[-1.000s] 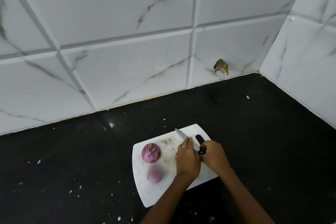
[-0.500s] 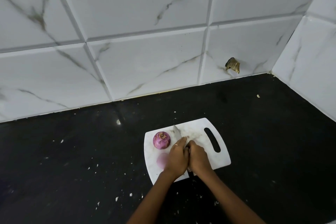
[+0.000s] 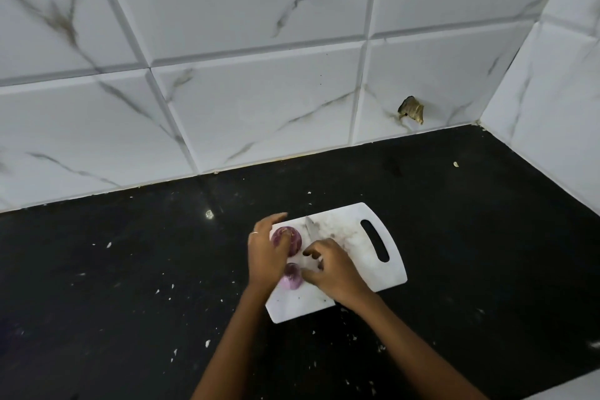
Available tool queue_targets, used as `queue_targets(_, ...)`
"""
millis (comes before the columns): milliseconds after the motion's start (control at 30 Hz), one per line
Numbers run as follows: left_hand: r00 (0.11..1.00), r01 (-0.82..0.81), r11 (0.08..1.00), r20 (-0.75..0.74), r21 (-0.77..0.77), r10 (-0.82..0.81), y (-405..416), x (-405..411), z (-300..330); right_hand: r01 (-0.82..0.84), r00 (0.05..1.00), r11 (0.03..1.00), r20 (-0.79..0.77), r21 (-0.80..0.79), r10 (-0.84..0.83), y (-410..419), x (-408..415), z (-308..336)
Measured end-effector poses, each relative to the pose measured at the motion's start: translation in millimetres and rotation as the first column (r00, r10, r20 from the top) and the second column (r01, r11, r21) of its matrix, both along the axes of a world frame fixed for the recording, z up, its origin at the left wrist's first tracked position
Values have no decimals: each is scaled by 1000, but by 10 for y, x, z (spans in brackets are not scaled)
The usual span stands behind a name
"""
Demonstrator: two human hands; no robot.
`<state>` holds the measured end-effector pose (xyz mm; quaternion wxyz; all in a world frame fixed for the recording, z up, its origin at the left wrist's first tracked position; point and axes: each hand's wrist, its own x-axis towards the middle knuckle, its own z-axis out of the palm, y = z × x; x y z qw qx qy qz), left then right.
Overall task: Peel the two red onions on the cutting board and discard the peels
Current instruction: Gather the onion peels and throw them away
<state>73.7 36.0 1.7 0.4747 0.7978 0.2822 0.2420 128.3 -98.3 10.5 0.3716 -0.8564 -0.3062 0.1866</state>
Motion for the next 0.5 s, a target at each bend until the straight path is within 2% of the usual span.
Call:
queue_targets(167,953,70,983,-279,-168,-116,239,-138,-153,-110,992,990,47,-94,115,111,-164,-115)
queue_targets(300,902,153,986,-398,-61,-164,286,-106,-260,-90,987,986,118,-140,107,150,-191,-226)
queue_targets(400,895,186,982,-418,39,-153,287,-40,-282,-32,973,986,219,-165,68,152,-173,-281)
queue_targets(500,893,196,980,-420,43,-160,287,-29,-306,28,968,985,249,-168,15,128,-120,-305)
